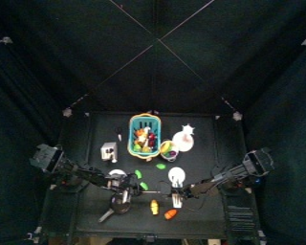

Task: Regrasp cleaver

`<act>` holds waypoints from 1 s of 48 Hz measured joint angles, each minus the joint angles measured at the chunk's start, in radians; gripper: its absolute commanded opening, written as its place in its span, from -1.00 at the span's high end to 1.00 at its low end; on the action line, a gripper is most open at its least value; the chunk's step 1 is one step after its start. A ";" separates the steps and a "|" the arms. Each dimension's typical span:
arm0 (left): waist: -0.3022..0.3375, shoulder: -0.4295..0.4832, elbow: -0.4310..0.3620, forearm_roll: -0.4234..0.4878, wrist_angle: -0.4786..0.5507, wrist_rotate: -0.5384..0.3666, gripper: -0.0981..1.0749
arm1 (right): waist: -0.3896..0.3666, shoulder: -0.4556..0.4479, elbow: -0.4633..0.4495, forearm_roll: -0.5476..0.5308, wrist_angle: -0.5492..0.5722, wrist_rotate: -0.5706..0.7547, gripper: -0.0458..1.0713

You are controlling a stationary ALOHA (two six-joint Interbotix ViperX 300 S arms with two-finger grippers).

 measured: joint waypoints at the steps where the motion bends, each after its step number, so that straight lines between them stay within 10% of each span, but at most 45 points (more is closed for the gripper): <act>1: -0.002 0.000 0.000 0.000 0.000 0.000 -0.16 | 0.000 0.000 0.000 0.002 0.000 0.000 0.21; 26: -0.018 0.017 0.000 -0.014 -0.005 0.037 0.26 | 0.012 0.046 -0.018 0.052 -0.011 0.005 0.22; 48: -0.166 0.106 -0.064 -0.313 -0.048 0.218 0.26 | 0.063 0.095 -0.043 0.094 -0.012 0.005 0.22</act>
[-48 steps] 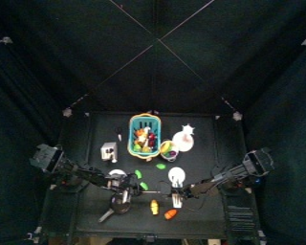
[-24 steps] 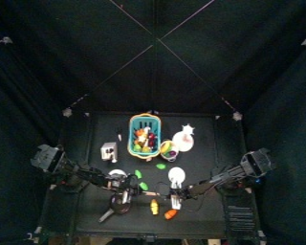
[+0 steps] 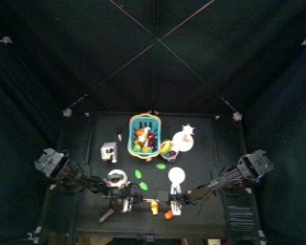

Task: Regrasp cleaver

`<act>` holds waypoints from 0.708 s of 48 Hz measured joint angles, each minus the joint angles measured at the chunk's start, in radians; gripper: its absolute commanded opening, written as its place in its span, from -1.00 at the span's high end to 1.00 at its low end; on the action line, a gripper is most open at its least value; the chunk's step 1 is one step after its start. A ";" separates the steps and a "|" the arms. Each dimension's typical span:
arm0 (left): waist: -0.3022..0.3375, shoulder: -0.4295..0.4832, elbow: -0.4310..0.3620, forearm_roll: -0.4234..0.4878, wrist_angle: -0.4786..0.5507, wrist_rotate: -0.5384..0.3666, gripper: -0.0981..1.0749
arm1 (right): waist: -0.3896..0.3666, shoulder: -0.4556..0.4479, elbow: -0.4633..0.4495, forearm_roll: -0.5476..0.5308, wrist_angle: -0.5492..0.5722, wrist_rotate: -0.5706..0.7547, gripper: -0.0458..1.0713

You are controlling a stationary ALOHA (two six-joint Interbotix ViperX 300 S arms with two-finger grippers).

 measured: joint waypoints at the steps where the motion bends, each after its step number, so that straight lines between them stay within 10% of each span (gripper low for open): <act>1: -0.003 0.005 -0.005 -0.011 -0.003 0.009 0.26 | 0.002 0.002 0.000 0.003 0.000 0.000 0.22; 34: -0.091 0.094 -0.066 -0.156 -0.021 0.078 0.26 | 0.023 0.046 -0.018 0.048 -0.002 -0.002 0.22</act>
